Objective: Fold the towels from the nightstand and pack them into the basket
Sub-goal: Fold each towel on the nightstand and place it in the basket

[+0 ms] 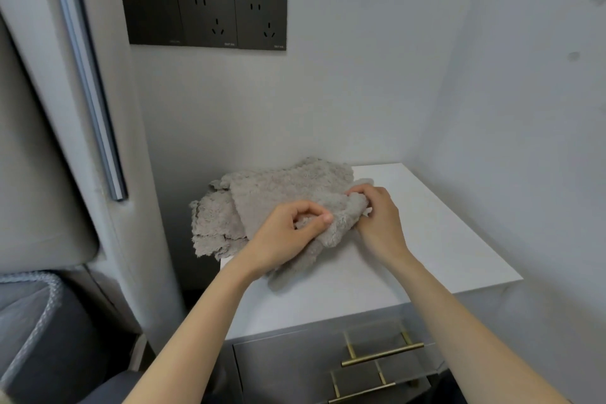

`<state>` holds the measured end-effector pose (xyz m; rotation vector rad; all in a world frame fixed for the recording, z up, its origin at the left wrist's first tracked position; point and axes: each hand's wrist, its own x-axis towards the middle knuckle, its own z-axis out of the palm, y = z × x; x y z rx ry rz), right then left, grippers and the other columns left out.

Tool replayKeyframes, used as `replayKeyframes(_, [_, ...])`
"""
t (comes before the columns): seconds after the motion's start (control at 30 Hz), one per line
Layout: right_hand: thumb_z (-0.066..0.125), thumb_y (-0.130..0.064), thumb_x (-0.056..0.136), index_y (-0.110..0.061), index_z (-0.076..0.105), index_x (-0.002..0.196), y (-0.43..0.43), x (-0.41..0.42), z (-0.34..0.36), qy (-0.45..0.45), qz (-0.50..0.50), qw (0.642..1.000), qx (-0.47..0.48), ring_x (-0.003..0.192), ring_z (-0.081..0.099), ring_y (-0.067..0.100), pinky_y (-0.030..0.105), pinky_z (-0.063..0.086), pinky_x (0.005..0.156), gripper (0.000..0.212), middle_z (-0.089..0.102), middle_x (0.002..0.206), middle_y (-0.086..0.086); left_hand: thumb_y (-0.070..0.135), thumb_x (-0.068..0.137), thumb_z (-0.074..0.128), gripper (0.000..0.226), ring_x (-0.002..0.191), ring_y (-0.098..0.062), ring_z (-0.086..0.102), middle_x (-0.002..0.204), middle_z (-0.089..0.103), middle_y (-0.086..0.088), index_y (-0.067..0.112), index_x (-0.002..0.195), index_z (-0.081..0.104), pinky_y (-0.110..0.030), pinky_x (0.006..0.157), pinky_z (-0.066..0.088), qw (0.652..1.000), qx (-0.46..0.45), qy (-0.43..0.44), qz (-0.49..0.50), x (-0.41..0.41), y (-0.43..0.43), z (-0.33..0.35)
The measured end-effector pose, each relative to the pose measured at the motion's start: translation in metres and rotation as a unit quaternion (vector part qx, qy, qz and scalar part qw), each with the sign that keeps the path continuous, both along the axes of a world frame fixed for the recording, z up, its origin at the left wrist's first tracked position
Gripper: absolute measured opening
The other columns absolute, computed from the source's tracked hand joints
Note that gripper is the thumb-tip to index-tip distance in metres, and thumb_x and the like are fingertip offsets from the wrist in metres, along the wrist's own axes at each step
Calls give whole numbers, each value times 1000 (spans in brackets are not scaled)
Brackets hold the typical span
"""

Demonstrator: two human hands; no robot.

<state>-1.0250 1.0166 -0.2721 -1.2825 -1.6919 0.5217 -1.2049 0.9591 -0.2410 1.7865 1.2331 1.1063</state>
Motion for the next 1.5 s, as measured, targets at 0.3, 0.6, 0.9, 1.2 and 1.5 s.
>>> replayKeyframes(0.3, [43,10,78,-24,54,78,-26,49,19,-97,-61,992,50,86,48,18,23,33,66,36,53,85,-4,59,89,43,47,46,-8,54,68,68,5,19,85,69,-15,42,39,995,-101,8,-22,8,-9,-3])
replayKeyframes(0.6, [36,-4,88,-34,60,101,-35,85,22,-83,-114,989,-52,82,59,14,35,48,72,40,61,87,-15,44,99,40,51,44,-15,38,49,40,1,14,58,43,-24,45,26,919,-14,322,227,-2,-6,-20])
replayKeyframes(0.9, [46,-62,88,-18,49,120,7,88,8,-67,-107,951,-284,114,50,23,40,42,95,55,57,120,2,81,75,41,67,44,-13,37,49,35,6,19,53,32,-23,51,28,872,-82,431,217,6,-10,-26])
replayKeyframes(1.2, [62,-50,78,-15,47,78,13,88,8,-179,-98,915,-348,86,50,27,37,34,76,38,48,80,2,54,81,66,49,54,-13,41,57,41,5,19,62,37,-26,54,31,904,-120,384,142,14,1,-33])
replayKeyframes(1.5, [65,-20,85,-13,48,79,-2,100,23,71,-77,952,-287,55,51,16,23,36,50,19,56,67,3,26,94,58,37,56,-16,33,62,35,-1,15,67,35,-31,53,23,963,-87,158,202,-2,6,-16])
